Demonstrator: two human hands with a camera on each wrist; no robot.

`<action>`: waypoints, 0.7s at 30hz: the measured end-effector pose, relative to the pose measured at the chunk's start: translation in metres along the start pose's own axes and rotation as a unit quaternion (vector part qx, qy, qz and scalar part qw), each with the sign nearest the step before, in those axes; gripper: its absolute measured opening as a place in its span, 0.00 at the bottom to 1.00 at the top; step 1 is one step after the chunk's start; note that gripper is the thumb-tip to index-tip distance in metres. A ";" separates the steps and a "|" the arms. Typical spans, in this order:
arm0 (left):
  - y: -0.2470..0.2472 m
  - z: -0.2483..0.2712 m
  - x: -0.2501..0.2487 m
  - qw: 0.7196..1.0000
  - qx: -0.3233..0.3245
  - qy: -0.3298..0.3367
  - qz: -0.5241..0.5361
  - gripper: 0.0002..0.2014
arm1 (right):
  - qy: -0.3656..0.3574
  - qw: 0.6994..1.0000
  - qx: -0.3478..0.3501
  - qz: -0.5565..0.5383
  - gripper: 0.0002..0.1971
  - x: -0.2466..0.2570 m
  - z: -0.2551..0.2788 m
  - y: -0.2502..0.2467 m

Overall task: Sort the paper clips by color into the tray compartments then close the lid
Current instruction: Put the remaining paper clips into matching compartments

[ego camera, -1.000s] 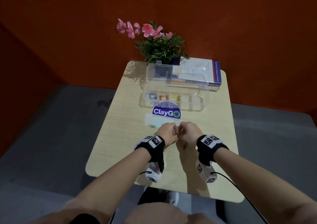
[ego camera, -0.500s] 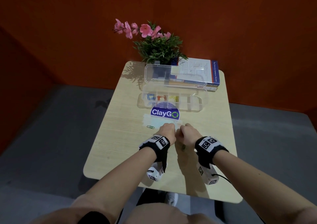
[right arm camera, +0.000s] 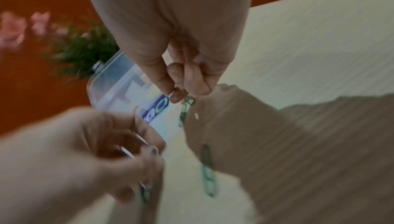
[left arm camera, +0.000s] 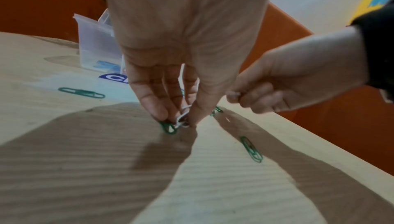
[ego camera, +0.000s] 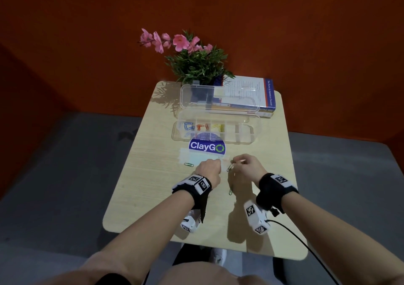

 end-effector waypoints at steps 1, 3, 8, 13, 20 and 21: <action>-0.001 0.001 -0.001 1.000 0.001 0.006 -0.010 0.14 | 0.023 0.997 0.003 -0.070 0.11 0.002 -0.001 -0.002; 0.000 0.002 -0.002 1.000 0.002 0.016 -0.022 0.15 | 0.054 0.984 0.016 -0.170 0.13 0.012 -0.003 -0.007; 0.001 0.005 0.000 1.000 -0.001 0.022 -0.022 0.16 | 0.082 0.954 0.036 -0.287 0.08 0.059 -0.023 -0.027; 0.000 0.005 -0.002 0.998 -0.014 0.038 -0.039 0.17 | 0.092 0.947 0.008 -0.306 0.06 0.094 -0.046 -0.033; -0.002 -0.001 -0.003 0.997 0.013 0.046 -0.056 0.15 | 0.078 0.946 0.006 -0.314 0.24 0.098 -0.047 -0.037; -0.002 -0.001 -0.003 0.997 0.022 0.048 -0.060 0.15 | 0.068 0.945 0.002 -0.320 0.24 0.097 -0.042 -0.039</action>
Point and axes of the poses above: each hand's wrist, its own z-axis away from the middle knuckle, its own y-axis out of the palm, x = y × z, the point moved 7 cm from there along -z, towards the middle knuckle, and after that the axes turned 6 degrees about -z, right-handed, at the moved point
